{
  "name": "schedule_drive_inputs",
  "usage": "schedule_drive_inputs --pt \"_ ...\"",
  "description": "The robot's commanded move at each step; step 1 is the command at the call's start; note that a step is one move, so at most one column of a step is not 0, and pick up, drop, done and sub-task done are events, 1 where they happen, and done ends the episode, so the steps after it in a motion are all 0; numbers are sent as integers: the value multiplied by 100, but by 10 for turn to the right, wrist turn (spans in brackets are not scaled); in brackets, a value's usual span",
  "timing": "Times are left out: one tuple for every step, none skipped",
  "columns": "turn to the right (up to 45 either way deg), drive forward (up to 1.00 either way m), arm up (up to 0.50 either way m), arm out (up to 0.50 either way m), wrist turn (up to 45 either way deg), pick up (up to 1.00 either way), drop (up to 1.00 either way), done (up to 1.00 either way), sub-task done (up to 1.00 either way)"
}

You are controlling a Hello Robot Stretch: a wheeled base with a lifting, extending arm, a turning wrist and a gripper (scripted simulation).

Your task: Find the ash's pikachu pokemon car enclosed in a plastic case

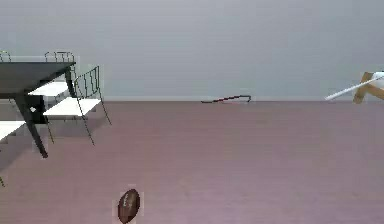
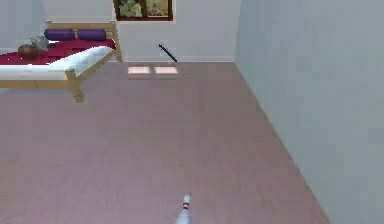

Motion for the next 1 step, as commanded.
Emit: schedule_drive_inputs --pt "-450 0 0 0 0 0 0 0 0"
